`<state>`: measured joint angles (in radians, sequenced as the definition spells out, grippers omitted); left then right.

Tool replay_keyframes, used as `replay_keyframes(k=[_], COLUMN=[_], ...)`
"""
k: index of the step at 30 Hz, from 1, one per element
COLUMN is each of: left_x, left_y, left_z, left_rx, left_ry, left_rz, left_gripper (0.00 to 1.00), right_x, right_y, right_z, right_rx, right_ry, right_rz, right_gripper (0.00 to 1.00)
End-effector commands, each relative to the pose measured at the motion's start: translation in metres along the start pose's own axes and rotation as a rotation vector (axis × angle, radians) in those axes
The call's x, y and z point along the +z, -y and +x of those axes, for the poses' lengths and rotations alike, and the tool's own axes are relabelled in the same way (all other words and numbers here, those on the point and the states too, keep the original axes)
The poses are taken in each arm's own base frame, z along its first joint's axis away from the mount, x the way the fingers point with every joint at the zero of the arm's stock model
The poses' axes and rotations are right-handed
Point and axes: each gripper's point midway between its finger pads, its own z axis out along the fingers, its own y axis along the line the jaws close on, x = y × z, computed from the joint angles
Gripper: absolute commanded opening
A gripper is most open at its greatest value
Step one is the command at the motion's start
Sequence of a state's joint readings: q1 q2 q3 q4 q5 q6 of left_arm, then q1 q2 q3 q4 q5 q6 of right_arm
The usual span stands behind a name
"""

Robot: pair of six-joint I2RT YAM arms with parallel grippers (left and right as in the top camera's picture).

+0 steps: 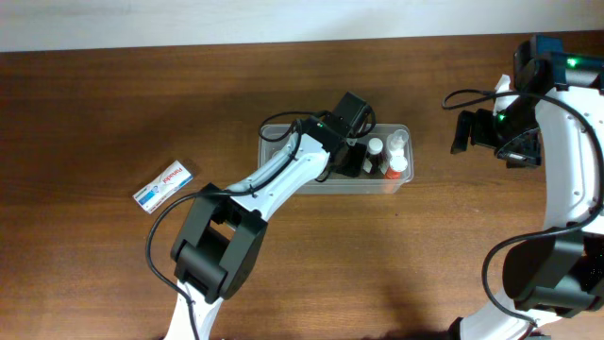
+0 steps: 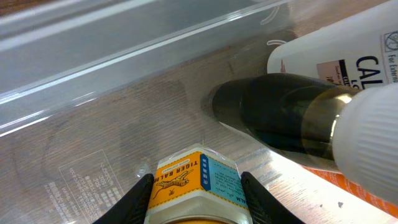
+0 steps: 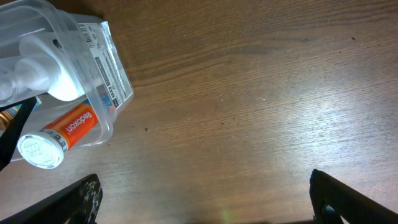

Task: Pack container
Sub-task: 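Carry the jar into the container next to the bottles and release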

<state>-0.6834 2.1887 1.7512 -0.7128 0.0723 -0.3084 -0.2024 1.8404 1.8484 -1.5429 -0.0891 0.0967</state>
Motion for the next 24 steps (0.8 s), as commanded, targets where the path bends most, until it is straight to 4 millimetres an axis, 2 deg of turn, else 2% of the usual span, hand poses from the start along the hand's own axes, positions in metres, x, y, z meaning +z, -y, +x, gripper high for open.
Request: replay_keyframes(k=[1,2,6,11,12,24], left_x=[0.0019,0.0019,0.0019,0.0019,0.0019,-0.0046], left_y=[0.0038,0.0037,0.0036,0.0036,0.0036,0.0007], left_z=[0.0007,0.0011,0.0012,0.0012,0.0012,-0.0025], left_rx=[-0.01,-0.01,-0.01,-0.01,-0.01,-0.016], left_ry=[-0.003,-0.005,-0.005,-0.005,-0.005,-0.004], left_rz=[0.013,0.012,0.012,0.012,0.012,0.008], left_gripper=[0.34,0.41,0.41,0.5,0.57,0.57], right_x=[-0.0052,-0.0052,-0.0052,-0.0052,-0.0051,-0.0052], right_y=[-0.0014,-0.0014,-0.0015,-0.0015,-0.0015,-0.0014], right_z=[0.0025,0.0025,0.0025,0.0025,0.0025,0.0025], right_rx=[-0.007,-0.007,-0.011,-0.011,-0.011,-0.011], right_ry=[0.013,0.013,0.013,0.013,0.013,0.013], right_rz=[-0.01,-0.01,-0.011,-0.011,-0.011,-0.01], right_gripper=[0.98,0.98,0.98,0.98,0.98,0.98])
